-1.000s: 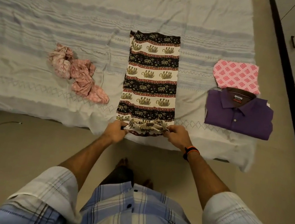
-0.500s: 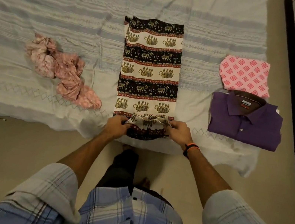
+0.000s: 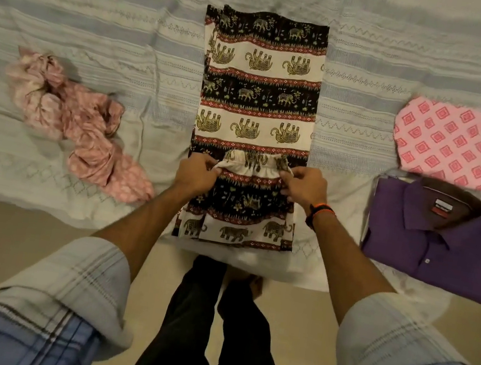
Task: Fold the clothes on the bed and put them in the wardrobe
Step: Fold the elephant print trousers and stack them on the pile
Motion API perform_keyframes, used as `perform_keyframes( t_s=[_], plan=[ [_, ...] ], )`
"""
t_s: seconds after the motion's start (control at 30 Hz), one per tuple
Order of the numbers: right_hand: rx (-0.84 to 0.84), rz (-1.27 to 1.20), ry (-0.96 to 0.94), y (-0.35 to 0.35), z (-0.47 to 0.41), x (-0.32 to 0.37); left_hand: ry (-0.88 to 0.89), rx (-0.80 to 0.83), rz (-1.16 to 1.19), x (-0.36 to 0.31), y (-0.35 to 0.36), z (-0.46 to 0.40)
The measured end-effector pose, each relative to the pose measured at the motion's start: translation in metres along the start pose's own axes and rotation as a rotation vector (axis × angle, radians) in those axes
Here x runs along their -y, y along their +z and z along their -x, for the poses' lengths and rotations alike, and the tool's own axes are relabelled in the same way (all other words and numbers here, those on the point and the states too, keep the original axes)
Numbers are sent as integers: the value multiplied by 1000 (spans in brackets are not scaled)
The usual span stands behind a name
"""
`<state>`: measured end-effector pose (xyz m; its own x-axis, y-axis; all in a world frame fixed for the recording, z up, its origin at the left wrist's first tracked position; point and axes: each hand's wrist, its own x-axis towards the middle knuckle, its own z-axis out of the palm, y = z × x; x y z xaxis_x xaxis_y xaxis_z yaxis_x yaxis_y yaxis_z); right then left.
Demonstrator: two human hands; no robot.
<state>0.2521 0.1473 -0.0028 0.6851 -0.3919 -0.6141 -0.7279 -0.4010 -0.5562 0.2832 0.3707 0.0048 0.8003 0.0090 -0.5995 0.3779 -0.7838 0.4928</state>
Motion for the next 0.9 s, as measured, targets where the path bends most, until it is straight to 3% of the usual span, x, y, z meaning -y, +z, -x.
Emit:
perform_keyframes(
  t_s=[0.2, 0.4, 0.53, 0.67, 0.9],
  plan=[
    [-6, 270, -139, 15, -13, 4, 102, -78, -116, -11, 20, -10],
    [278, 609, -409, 58, 33, -56, 362, 113, -451, 32, 83, 32],
    [405, 897, -421, 68, 47, -102, 311, 227, -729, 81, 108, 48],
    [381, 1007, -423, 67, 44, -133, 342, 276, -866, 112, 108, 50],
    [281, 1049, -547, 76, 38, -144, 416, 168, -885, 122, 107, 32]
  ],
)
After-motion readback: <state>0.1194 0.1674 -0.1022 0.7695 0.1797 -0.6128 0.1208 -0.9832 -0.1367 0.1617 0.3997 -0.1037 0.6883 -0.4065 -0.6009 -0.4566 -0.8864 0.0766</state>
